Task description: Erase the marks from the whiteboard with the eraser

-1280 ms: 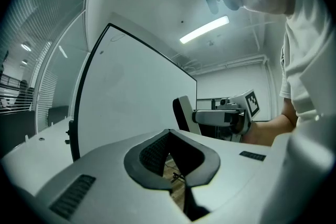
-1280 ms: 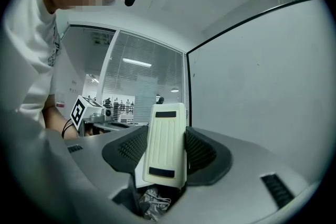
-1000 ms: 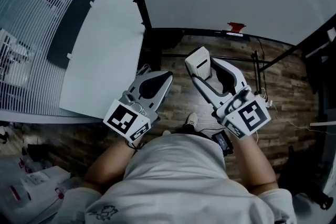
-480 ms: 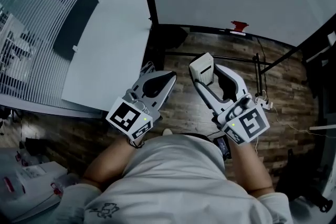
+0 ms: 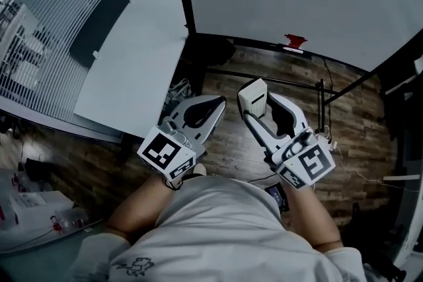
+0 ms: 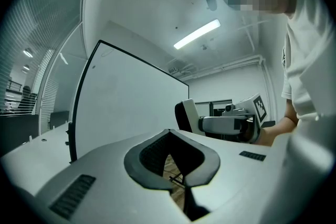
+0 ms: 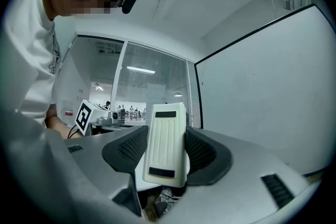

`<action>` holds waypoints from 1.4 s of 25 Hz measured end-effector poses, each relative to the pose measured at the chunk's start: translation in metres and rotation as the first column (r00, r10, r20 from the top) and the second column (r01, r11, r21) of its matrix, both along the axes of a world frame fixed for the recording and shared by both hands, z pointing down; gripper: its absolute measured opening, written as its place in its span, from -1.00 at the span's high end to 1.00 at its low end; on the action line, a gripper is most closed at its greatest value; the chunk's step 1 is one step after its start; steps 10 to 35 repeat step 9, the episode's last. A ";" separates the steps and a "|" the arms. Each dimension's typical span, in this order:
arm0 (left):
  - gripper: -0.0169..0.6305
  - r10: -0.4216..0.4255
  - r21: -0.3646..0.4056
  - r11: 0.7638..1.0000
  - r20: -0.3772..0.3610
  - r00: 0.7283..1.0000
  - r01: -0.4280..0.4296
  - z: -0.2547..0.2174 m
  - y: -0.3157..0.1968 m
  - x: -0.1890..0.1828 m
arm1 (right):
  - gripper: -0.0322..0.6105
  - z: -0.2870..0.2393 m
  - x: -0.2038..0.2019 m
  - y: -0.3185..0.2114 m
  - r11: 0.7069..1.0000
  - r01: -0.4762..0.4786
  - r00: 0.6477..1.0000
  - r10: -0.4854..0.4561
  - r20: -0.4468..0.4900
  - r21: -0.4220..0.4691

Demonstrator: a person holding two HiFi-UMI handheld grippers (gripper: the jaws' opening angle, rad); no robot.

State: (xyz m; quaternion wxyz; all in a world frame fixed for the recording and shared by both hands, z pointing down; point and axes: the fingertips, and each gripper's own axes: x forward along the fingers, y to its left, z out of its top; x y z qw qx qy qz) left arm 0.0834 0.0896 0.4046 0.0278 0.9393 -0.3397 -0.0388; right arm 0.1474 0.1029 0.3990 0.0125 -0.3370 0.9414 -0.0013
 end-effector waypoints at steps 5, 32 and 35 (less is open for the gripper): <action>0.92 -0.017 0.002 1.000 -0.007 1.000 0.017 0.000 0.020 0.034 | 0.17 0.003 0.032 0.023 1.000 0.021 1.000 -0.021 0.004 -0.003; 0.92 -0.022 0.002 1.000 -0.012 1.000 0.022 -0.002 0.039 0.058 | 0.17 0.000 0.054 0.041 0.999 0.032 0.999 -0.032 0.009 -0.004; 0.92 -0.022 0.002 1.000 -0.012 1.000 0.022 -0.002 0.039 0.058 | 0.17 0.000 0.054 0.041 0.999 0.032 0.999 -0.032 0.009 -0.004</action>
